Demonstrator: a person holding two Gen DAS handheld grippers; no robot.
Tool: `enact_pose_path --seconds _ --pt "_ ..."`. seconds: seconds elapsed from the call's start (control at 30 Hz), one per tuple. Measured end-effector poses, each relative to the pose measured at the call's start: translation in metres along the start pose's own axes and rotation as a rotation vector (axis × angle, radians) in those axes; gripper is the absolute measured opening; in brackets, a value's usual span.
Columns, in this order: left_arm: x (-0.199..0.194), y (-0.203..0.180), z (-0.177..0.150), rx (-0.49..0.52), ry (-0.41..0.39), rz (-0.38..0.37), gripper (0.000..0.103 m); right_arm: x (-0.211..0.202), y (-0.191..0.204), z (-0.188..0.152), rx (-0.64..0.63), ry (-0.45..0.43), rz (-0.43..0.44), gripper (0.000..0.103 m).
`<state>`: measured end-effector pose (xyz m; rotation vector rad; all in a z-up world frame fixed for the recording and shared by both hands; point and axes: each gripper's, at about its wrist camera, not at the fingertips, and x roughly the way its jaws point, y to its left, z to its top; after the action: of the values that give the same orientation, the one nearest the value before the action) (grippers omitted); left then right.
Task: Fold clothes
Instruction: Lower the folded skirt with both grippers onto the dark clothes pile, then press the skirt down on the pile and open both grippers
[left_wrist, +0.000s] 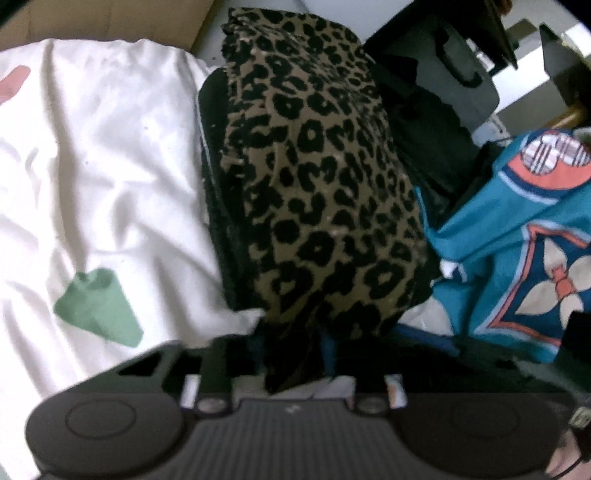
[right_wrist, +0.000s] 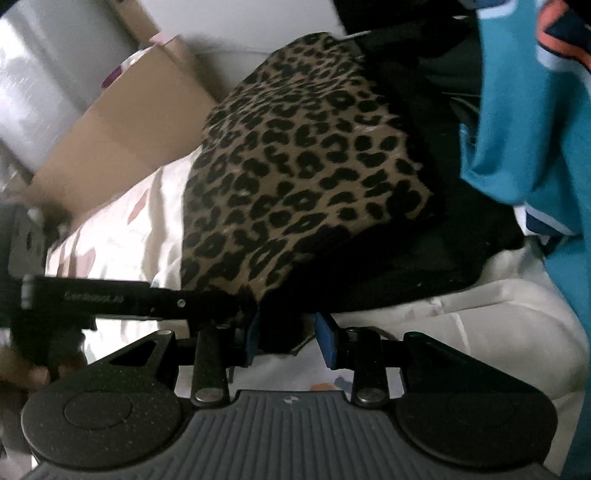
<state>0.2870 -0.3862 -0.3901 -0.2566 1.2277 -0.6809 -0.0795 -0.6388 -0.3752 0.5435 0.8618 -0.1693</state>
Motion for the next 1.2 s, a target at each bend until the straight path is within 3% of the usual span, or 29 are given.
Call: enact_pose_path --seconds 0.03,0.17,0.33,0.67,0.73,0.8,0.9,1.07,1.2 --pt "-0.002 0.002 0.000 -0.003 0.004 0.001 0.011 -0.001 0.001 0.000 -0.002 -0.001 0.005 0.040" --pt "-0.008 0.009 0.003 -0.058 0.026 -0.031 0.007 -0.003 0.002 -0.002 0.008 -0.014 0.038 0.043" --pt "-0.014 0.003 0.004 -0.042 0.030 -0.029 0.006 0.008 0.008 0.000 -0.032 -0.015 0.059 0.046" --pt "-0.007 0.004 0.001 -0.076 0.030 0.013 0.006 0.032 0.001 -0.002 0.026 -0.017 0.116 0.045" --pt "-0.009 0.004 0.002 -0.085 0.032 0.010 0.006 0.032 0.001 -0.001 0.028 -0.008 0.124 0.040" --pt "-0.012 0.005 0.003 -0.098 0.035 0.008 0.006 0.030 0.002 0.001 0.026 0.002 0.126 0.026" --pt "-0.017 0.007 0.003 -0.143 0.025 -0.004 0.006 0.023 0.000 0.003 0.047 0.012 0.140 0.015" --pt "-0.026 0.012 0.000 -0.184 0.019 -0.028 0.006 0.008 -0.002 0.006 0.092 0.024 0.164 0.010" --pt "-0.025 0.013 -0.003 -0.162 0.031 -0.003 0.006 0.002 -0.002 0.005 0.095 0.037 0.169 0.009"
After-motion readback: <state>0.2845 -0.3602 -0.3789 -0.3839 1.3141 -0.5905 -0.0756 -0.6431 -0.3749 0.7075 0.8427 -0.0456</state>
